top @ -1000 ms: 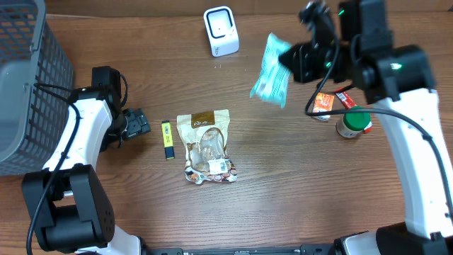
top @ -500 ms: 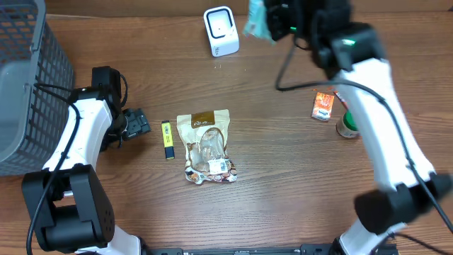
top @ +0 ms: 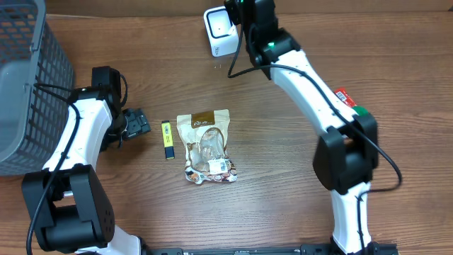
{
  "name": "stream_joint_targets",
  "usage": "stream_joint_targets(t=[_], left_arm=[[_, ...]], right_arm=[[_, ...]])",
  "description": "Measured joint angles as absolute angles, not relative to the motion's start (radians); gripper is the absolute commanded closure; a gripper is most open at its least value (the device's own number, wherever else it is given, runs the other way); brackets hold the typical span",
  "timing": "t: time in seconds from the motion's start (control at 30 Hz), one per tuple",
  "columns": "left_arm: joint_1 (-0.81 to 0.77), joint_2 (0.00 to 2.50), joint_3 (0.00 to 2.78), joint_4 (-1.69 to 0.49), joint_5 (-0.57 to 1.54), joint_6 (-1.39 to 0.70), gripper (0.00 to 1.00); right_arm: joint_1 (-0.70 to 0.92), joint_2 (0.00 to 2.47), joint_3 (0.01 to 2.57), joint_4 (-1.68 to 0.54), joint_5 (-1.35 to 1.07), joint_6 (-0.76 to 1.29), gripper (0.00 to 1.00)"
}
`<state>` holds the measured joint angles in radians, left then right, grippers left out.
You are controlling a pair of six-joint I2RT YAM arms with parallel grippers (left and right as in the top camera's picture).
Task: Scan the item barcode
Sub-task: 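Lift the mint-green packet and carry it to the white scanner, then hold the mint-green packet against the scanner window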
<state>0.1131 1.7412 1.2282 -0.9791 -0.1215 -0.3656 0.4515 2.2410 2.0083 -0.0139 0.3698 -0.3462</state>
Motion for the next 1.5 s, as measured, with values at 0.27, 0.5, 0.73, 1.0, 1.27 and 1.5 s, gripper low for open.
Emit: stream_joint_targets(t=[0.27, 0.5, 0.73, 1.0, 1.27, 1.5], left_arm=[[0.113, 1.741, 1.228, -0.98, -0.121, -0.366, 0.0], [0.113, 1.741, 1.228, -0.98, -0.121, -0.366, 0.0], [0.113, 1.741, 1.228, -0.98, -0.121, -0.366, 0.0], [0.113, 1.741, 1.228, -0.98, -0.121, -0.366, 0.0], [0.113, 1.741, 1.228, -0.98, -0.121, -0.366, 0.0], [0.113, 1.741, 1.228, -0.98, -0.121, -0.366, 0.0]], right_arm=[[0.451, 2.397, 2.008, 0.212, 0.427, -0.44, 0.96], [0.453, 2.446, 2.008, 0.26, 0.457, -0.472, 0.96], [0.472, 2.463, 2.008, 0.26, 0.48, -0.475, 0.96], [0.507, 2.466, 2.008, 0.27, 0.527, -0.475, 0.96], [0.508, 2.526, 2.008, 0.353, 0.64, -0.476, 0.96], [0.514, 2.552, 2.008, 0.374, 0.655, -0.476, 0.96]])
